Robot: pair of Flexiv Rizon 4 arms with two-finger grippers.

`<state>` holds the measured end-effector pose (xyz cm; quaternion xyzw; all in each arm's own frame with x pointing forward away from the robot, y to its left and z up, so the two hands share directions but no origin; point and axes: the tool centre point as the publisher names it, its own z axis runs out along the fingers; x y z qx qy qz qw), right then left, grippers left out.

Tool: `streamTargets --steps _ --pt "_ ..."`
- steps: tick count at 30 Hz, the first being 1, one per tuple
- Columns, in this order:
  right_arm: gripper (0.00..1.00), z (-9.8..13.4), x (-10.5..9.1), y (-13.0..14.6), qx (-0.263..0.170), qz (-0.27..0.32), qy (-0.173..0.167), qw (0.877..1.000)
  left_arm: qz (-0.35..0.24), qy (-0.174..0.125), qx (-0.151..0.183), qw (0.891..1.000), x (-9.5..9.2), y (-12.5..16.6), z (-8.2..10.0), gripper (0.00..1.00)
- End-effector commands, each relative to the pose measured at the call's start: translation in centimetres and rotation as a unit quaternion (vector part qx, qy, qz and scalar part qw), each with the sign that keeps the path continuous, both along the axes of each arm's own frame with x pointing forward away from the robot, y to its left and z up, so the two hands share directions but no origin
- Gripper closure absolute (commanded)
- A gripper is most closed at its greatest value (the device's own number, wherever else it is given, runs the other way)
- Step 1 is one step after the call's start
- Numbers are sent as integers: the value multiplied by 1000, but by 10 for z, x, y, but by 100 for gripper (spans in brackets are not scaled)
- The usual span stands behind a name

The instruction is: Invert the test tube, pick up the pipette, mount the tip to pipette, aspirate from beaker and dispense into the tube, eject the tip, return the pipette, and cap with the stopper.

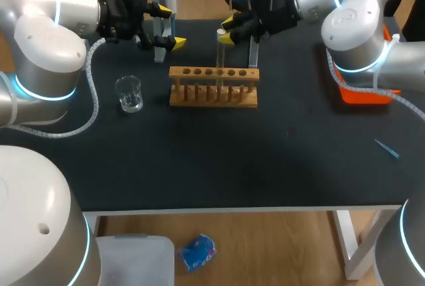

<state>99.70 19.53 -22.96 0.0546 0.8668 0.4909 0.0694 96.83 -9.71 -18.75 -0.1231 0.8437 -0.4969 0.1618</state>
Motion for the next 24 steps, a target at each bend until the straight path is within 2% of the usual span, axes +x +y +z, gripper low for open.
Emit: streamTargets --steps 1,8,9,10,11,12,24 --pt "0 5 -3 -3 12 -4 -2 1000 -2 0 0 1000 0 1 0 0" --pt "0 14 0 -2 56 -10 -2 998 -2 0 0 1000 0 1 0 0" --pt "11 15 0 -2 65 -6 0 998 -2 0 0 1000 0 1 0 0" --pt "60 16 0 -2 72 -7 1 997 -2 0 0 1000 0 1 0 0" --pt "77 17 0 -2 78 -8 -1 997 -2 0 0 1000 0 1 0 0" --pt "100 18 0 -1 84 -6 1 996 -2 0 0 1000 0 1 0 0" --pt "100 25 1 4 133 18 8 991 -2 0 0 1000 0 1 0 0"
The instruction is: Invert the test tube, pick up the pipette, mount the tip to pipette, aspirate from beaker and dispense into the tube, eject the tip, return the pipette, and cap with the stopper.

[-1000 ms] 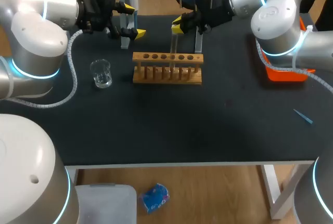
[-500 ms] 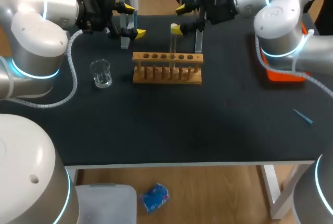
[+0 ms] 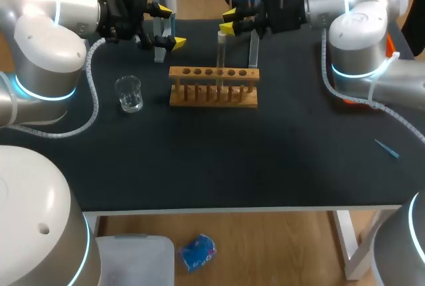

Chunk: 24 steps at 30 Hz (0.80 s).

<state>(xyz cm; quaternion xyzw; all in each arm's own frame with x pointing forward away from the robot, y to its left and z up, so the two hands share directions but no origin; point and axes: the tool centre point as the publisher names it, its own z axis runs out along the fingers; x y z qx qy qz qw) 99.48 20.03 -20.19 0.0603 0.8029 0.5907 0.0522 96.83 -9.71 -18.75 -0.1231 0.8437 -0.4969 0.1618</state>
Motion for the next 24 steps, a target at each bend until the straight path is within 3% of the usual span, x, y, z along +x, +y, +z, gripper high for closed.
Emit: streamTargets --steps 1,10,24 --pt "100 -2 3 -1 20 14 3 1000 -2 0 0 1000 0 1 0 0" --pt "100 -2 2 3 54 43 11 998 -2 0 0 1000 0 1 0 0" --pt "100 -13 1 8 51 45 18 998 -2 0 0 1000 0 1 0 0"
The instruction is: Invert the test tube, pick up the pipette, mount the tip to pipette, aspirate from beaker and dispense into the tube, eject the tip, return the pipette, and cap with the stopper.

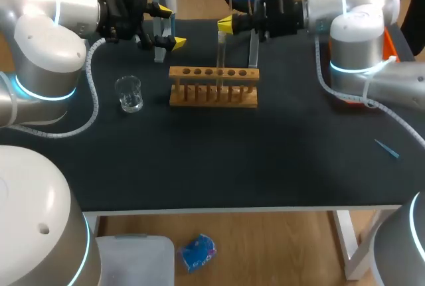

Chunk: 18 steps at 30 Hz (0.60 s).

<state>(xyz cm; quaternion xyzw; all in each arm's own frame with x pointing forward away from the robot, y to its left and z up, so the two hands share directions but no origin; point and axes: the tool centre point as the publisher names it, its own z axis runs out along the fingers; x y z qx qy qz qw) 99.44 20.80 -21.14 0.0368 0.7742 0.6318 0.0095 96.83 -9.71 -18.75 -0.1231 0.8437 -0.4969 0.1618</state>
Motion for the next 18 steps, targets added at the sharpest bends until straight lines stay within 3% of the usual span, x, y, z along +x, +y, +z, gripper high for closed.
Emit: streamTargets --steps 1,18 --pt "100 -4 1 0 0 -1 2 1000 -2 0 0 1000 0 1 0 0" --pt "100 -23 -1 -2 3 -10 20 1000 -2 0 0 1000 0 1 0 0"
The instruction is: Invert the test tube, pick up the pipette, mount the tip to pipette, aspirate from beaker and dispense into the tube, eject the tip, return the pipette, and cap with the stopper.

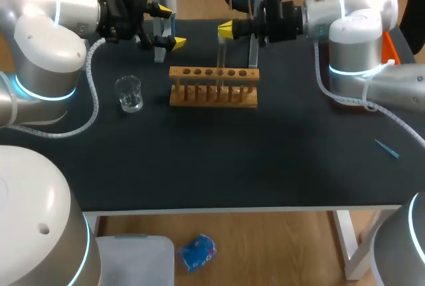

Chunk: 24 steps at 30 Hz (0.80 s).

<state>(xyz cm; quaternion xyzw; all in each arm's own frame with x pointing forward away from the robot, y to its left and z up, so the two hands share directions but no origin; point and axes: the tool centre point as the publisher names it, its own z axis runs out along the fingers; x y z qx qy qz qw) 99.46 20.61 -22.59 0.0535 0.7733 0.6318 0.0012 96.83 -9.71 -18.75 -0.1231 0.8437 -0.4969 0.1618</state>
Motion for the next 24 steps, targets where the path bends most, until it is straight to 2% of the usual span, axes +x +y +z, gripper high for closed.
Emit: streamTargets --steps 1,6,16,24 --pt "100 -10 -1 -1 2 -3 4 1000 -2 0 0 1000 0 1 0 0" --pt "100 -14 -2 -5 19 -17 24 999 -2 0 0 1000 0 1 0 0" --pt "100 -16 -2 -6 21 -23 23 999 -2 0 0 1000 0 1 0 0" --pt "100 1 1 -7 32 -27 17 999 -2 0 0 1000 0 1 0 0"
